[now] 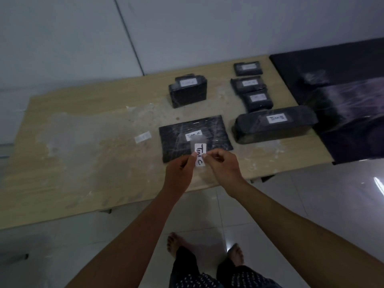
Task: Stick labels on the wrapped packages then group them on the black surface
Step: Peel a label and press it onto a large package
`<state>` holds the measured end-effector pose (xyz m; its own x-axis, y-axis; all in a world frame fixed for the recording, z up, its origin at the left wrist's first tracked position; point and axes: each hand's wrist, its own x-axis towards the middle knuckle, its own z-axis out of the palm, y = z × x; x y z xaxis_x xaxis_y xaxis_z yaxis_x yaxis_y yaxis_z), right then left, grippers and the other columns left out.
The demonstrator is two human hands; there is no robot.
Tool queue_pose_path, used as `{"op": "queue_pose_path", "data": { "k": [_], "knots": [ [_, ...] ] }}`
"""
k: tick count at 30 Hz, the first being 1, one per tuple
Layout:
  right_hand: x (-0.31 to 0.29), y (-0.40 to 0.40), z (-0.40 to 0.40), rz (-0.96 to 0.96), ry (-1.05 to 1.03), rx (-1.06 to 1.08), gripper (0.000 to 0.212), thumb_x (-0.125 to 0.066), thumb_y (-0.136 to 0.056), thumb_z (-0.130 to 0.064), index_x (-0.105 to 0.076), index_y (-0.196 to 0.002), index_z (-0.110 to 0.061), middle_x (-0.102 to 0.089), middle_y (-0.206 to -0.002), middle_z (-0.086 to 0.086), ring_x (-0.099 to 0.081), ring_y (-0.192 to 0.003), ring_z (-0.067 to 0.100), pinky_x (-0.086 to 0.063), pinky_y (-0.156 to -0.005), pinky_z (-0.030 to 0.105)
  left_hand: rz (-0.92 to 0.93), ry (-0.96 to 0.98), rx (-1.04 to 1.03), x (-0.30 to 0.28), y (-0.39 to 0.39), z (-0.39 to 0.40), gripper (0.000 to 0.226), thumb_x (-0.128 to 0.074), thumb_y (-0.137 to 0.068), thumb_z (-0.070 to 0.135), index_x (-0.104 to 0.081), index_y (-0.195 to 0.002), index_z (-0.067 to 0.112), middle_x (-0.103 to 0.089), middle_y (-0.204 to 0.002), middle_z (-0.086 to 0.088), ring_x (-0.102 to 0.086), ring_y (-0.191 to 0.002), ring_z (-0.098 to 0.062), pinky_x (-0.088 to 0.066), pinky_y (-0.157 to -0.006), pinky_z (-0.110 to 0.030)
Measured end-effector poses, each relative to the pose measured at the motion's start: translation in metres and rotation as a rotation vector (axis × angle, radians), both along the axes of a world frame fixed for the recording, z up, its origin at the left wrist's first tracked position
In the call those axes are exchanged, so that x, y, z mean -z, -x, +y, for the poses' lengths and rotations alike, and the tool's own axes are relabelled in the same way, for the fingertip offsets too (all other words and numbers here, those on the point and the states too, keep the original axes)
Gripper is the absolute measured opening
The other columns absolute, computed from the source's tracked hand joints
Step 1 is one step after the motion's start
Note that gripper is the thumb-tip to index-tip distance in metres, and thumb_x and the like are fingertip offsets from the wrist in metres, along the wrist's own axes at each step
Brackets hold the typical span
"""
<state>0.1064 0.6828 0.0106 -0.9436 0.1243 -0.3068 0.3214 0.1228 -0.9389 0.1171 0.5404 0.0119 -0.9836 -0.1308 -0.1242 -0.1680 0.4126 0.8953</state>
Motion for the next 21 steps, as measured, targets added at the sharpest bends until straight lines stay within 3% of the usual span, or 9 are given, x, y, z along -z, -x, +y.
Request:
{"op": "queue_pose_path", "data": {
  "k": [2,4,6,8,11,13,15,18,21],
  "knots": [
    [-0.008,0.004,0.028,0.05,-0.054,-0.017,0.007,-0.076,-0.086,-0.021,-0.072,-0.08,-0.019,-0.073,-0.08,-0.006,-0.067,-0.075,0.003,-0.054,-0.072,0.019,-0.012,0.055,0.047,-0.005,0.008,0.025,0.047,-0.056,-0.098,0.035,-0.052,-0.059,0.008,-0.042,-0.051,0.005,-0.036,-0.05,-0.006,-0.028,-0.054,-0.029],
    [-0.016,0.007,0.062,0.11,-0.141,-0.048,0.01,-0.076,-0.085,-0.022,-0.069,-0.077,-0.022,-0.07,-0.075,-0.008,-0.062,-0.069,-0.003,-0.049,-0.067,0.013,0.0,0.141,0.114,-0.012,0.019,0.052,0.043,-0.056,-0.097,0.04,-0.057,-0.059,0.019,-0.049,-0.047,0.009,-0.043,-0.048,-0.003,-0.03,-0.051,-0.021],
    [-0.026,0.012,0.098,0.158,-0.227,-0.078,0.011,-0.075,-0.086,-0.02,-0.067,-0.077,-0.022,-0.069,-0.076,-0.008,-0.062,-0.07,-0.002,-0.048,-0.066,0.013,0.056,0.216,0.175,-0.022,0.033,0.08,0.027,-0.06,-0.094,0.042,-0.065,-0.071,0.028,-0.058,-0.056,0.014,-0.055,-0.057,-0.004,-0.034,-0.054,-0.013],
    [-0.034,0.018,0.133,0.205,-0.306,-0.11,0.011,-0.074,-0.085,-0.019,-0.066,-0.077,-0.019,-0.069,-0.077,-0.006,-0.064,-0.074,0.004,-0.053,-0.071,0.023,0.204,0.269,0.201,-0.031,0.047,0.106,0.012,-0.069,-0.088,0.035,-0.07,-0.089,0.023,-0.065,-0.074,0.011,-0.057,-0.067,-0.004,-0.036,-0.059,-0.006],
    [-0.047,0.026,0.187,0.26,-0.461,-0.207,0.01,-0.069,-0.08,-0.029,-0.064,-0.076,-0.02,-0.068,-0.077,-0.007,-0.065,-0.077,0.01,-0.056,-0.075,0.04,0.443,0.339,0.341,-0.043,0.072,0.145,0.037,-0.079,-0.08,0.022,-0.068,-0.114,0.013,-0.071,-0.102,-0.001,-0.058,-0.085,-0.003,-0.044,-0.075,-0.009],
    [-0.057,0.031,0.219,0.272,-0.544,-0.25,0.012,-0.065,-0.078,-0.033,-0.062,-0.076,-0.021,-0.067,-0.077,-0.004,-0.065,-0.077,0.015,-0.056,-0.071,0.045,0.512,0.345,0.467,-0.052,0.087,0.17,0.035,-0.079,-0.076,0.019,-0.07,-0.11,0.014,-0.072,-0.102,-0.001,-0.063,-0.084,-0.008,-0.052,-0.076,-0.019],
    [-0.066,0.038,0.252,0.267,-0.603,-0.241,0.01,-0.064,-0.079,-0.032,-0.06,-0.075,-0.024,-0.066,-0.076,-0.005,-0.065,-0.075,0.014,-0.056,-0.068,0.045,0.538,0.338,0.539,-0.061,0.1,0.2,0.02,-0.076,-0.077,0.021,-0.074,-0.096,0.017,-0.074,-0.089,0.001,-0.067,-0.076,-0.01,-0.056,-0.07,-0.027],
    [-0.075,0.047,0.292,0.266,-0.632,-0.182,0.01,-0.062,-0.081,-0.038,-0.058,-0.082,-0.028,-0.066,-0.081,-0.008,-0.063,-0.076,0.012,-0.056,-0.068,0.043,0.535,0.314,0.559,-0.069,0.118,0.242,0.007,-0.076,-0.077,0.022,-0.074,-0.083,0.019,-0.073,-0.078,0.005,-0.061,-0.066,-0.003,-0.052,-0.063,-0.018],
    [-0.077,0.053,0.33,0.277,-0.6,-0.045,0.022,-0.066,-0.087,-0.034,-0.06,-0.107,-0.03,-0.065,-0.09,-0.009,-0.063,-0.079,0.015,-0.055,-0.069,0.038,0.493,0.202,0.537,-0.067,0.136,0.285,0.007,-0.074,-0.079,0.021,-0.073,-0.082,0.015,-0.073,-0.078,0.001,-0.064,-0.067,-0.005,-0.053,-0.063,-0.017]
  ]
}}
